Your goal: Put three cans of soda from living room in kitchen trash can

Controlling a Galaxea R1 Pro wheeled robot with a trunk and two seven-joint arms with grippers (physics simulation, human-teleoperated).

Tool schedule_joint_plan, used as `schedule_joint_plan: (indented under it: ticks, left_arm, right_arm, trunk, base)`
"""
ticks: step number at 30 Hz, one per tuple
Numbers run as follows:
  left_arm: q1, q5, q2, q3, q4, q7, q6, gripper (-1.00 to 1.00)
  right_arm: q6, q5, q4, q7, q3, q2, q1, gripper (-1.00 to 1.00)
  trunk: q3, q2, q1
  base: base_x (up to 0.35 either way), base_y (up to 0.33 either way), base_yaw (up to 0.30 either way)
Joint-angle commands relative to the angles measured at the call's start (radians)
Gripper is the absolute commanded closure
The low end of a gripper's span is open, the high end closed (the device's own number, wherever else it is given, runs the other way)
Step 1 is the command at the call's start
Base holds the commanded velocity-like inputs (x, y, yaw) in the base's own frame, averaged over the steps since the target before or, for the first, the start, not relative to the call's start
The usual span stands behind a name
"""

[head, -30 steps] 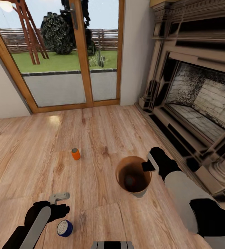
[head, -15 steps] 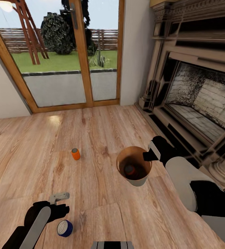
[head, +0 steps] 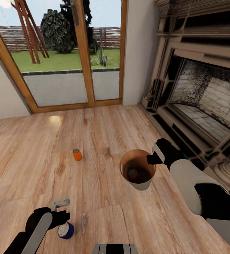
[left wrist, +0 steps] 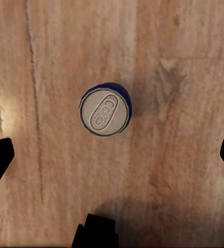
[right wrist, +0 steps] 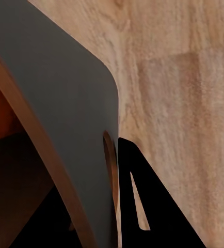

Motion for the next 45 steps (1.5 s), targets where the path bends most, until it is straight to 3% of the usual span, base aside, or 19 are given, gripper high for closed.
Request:
schedule_joint_plan:
  ticks: [1, 5, 27, 45]
  left_arm:
    - [0.000, 0.000, 0.000, 0.000, 0.002, 0.000, 0.000, -1.00]
    - [0.000, 0.001, 0.000, 0.001, 0.010, -0.001, -0.001, -1.00]
    - [-0.001, 0.001, 0.000, 0.002, 0.022, -0.001, -0.001, -1.00]
    - [0.000, -0.002, 0.000, -0.005, 0.090, -0.001, -0.021, -1.00]
  right_arm:
    - [0.000, -0.014, 0.000, 0.004, -0.002, -0.001, -0.001, 1.00]
    - [0.000, -0.014, 0.001, 0.004, -0.002, -0.003, -0.001, 1.00]
    - [0.000, -0.014, 0.001, 0.003, 0.003, -0.004, 0.001, 1.00]
    - [0.000, -0.012, 0.000, 0.002, 0.004, -0.005, 0.002, 1.00]
  trunk:
    - [-0.004, 0.000, 0.000]
    - [-0.019, -0.001, 0.002]
    - [-0.041, -0.001, 0.002]
    - [-0.070, -0.001, 0.002]
  base:
    - [0.000, 0.000, 0.000]
    - [0.000, 0.000, 0.000]
    - [0.000, 0.000, 0.000]
    - [0.043, 0.000, 0.000]
